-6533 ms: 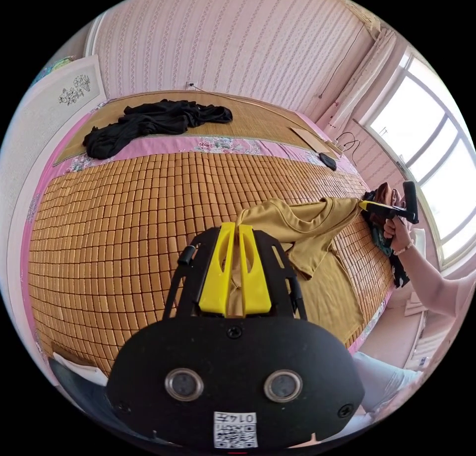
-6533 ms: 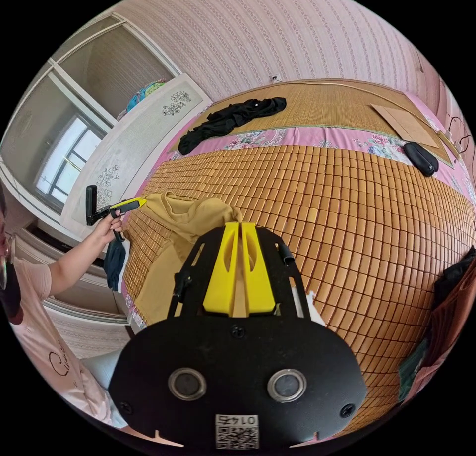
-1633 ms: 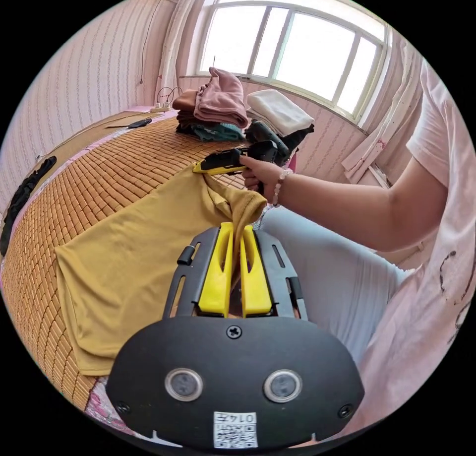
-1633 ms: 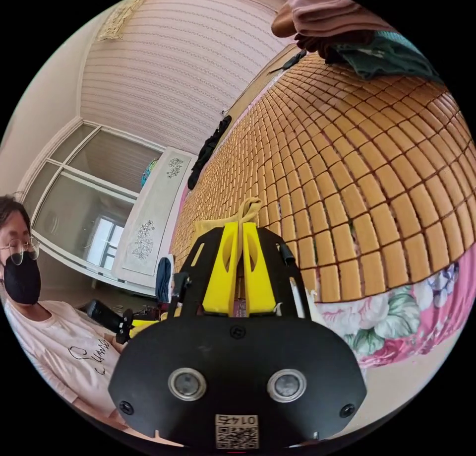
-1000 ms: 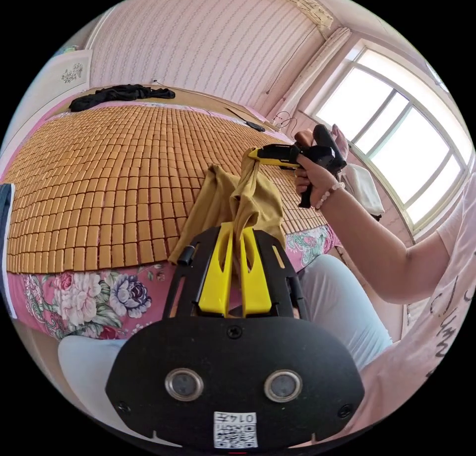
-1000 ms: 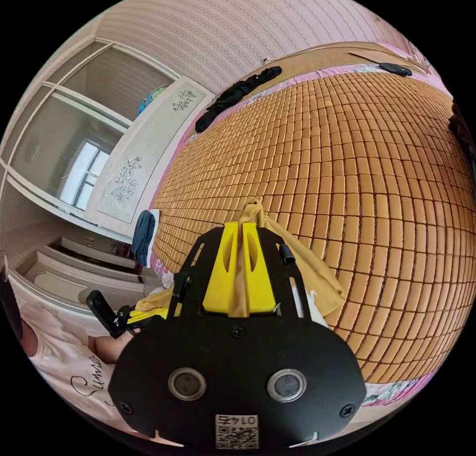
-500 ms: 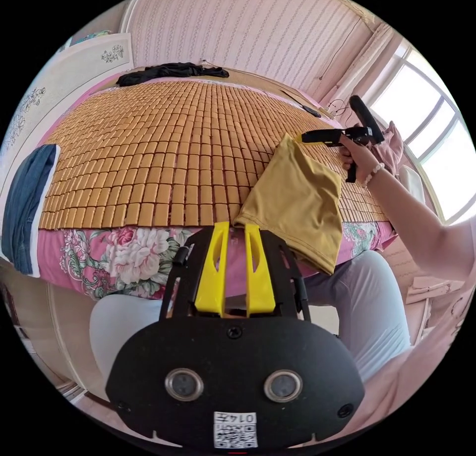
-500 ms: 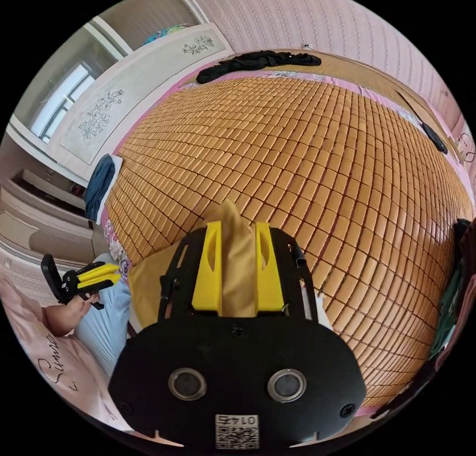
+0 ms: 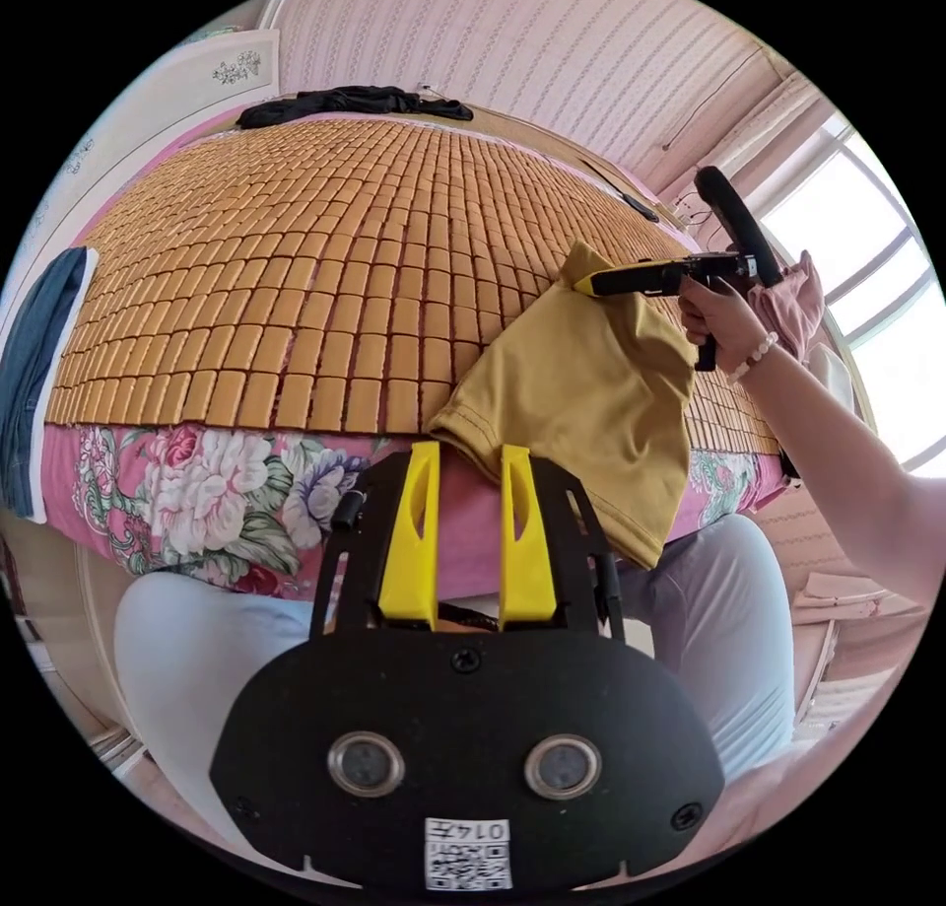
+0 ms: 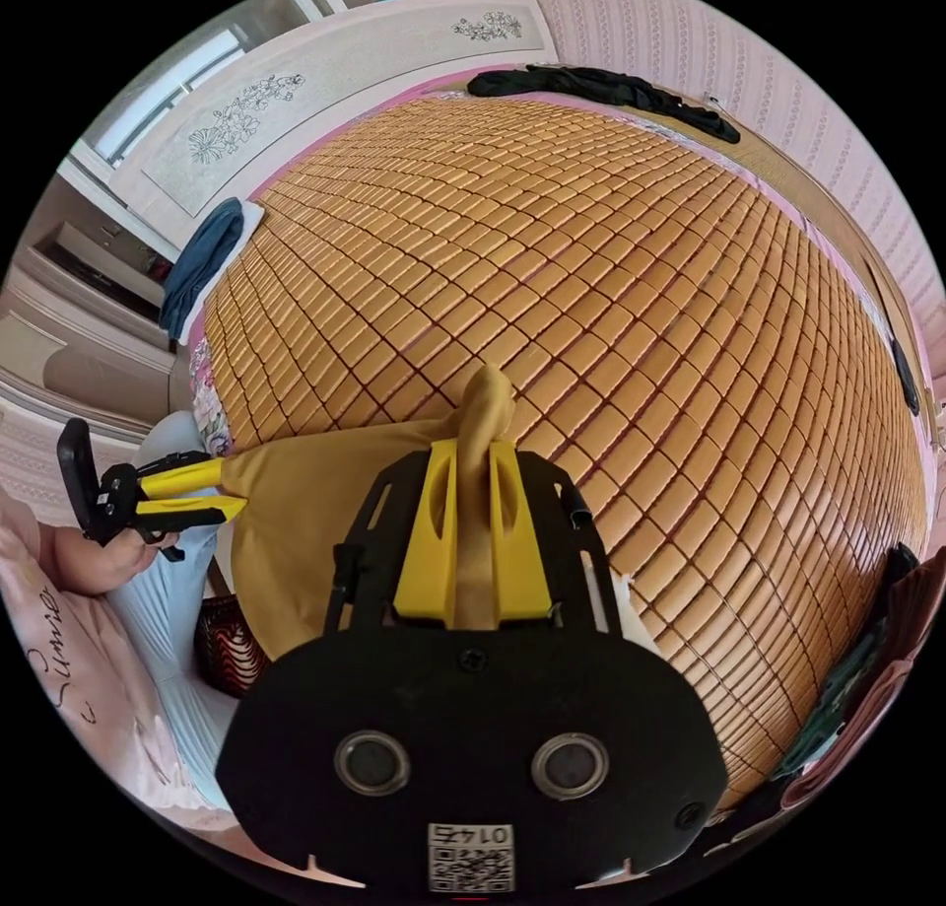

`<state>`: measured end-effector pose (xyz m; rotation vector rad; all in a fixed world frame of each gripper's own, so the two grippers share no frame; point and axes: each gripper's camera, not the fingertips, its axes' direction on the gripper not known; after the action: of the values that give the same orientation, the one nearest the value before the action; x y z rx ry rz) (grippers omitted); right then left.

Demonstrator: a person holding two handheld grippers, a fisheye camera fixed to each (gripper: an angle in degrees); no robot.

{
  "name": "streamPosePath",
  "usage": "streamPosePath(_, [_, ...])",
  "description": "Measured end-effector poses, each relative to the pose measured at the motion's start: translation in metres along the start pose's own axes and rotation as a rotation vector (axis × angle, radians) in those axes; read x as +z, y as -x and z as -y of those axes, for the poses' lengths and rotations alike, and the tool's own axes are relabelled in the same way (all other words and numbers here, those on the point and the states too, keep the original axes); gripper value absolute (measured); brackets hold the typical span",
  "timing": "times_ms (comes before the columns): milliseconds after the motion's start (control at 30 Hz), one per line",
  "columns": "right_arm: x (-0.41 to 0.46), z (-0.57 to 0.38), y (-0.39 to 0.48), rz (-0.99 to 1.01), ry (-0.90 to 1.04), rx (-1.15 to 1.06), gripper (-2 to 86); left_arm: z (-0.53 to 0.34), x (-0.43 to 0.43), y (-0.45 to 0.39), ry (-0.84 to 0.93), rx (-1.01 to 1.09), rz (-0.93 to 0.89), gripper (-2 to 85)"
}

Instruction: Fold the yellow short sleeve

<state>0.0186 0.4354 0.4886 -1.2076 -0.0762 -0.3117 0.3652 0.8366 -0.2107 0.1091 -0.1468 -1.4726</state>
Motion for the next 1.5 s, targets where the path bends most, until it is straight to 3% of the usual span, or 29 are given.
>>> streamPosePath(100, [-0.005, -0.017, 0.016, -0.003, -0.07, -0.006, 5.2, -0.001, -0.008, -0.009, -0.007, 0.067, -0.041, 1.1])
streamPosePath(333, [-0.052, -0.079, 0.064, -0.023, -0.29, -0.042, 4.8, -0.01, -0.059, -0.016, -0.119, 0.131, -0.072, -0.7])
streamPosePath(533, [-0.109, -0.137, 0.12, -0.005, -0.472, -0.025, 4.5, -0.039, -0.165, -0.019, -0.314, 0.233, -0.148, -0.9])
streamPosePath(667, [-0.131, -0.137, 0.178, 0.054, -0.571, -0.085, 4.0, -0.064, -0.25, -0.012, -0.445, 0.248, -0.082, -0.9])
streamPosePath(933, [-0.119, -0.021, 0.335, 0.201, -0.579, -0.415, 3.6, -0.123, -0.389, 0.071, -0.632, 0.0, 0.134, -0.9])
streamPosePath(1100, [-0.08, 0.143, 0.481, 0.268, -0.43, -0.655, 4.7, -0.138, -0.456, 0.164, -0.713, -0.206, 0.336, 0.0])
streamPosePath(1300, [0.082, 0.355, 0.592, 0.239, -0.102, -0.492, 9.4, -0.119, -0.416, 0.336, -0.645, -0.569, 0.549, 7.8])
streamPosePath(1400, [0.14, 0.374, 0.597, 0.239, -0.002, -0.482, 9.7, -0.135, -0.381, 0.384, -0.567, -0.717, 0.5, 7.8])
streamPosePath(1500, [0.153, 0.344, 0.595, 0.132, -0.009, -0.594, 9.8, -0.154, -0.365, 0.369, -0.556, -0.731, 0.536, 7.1])
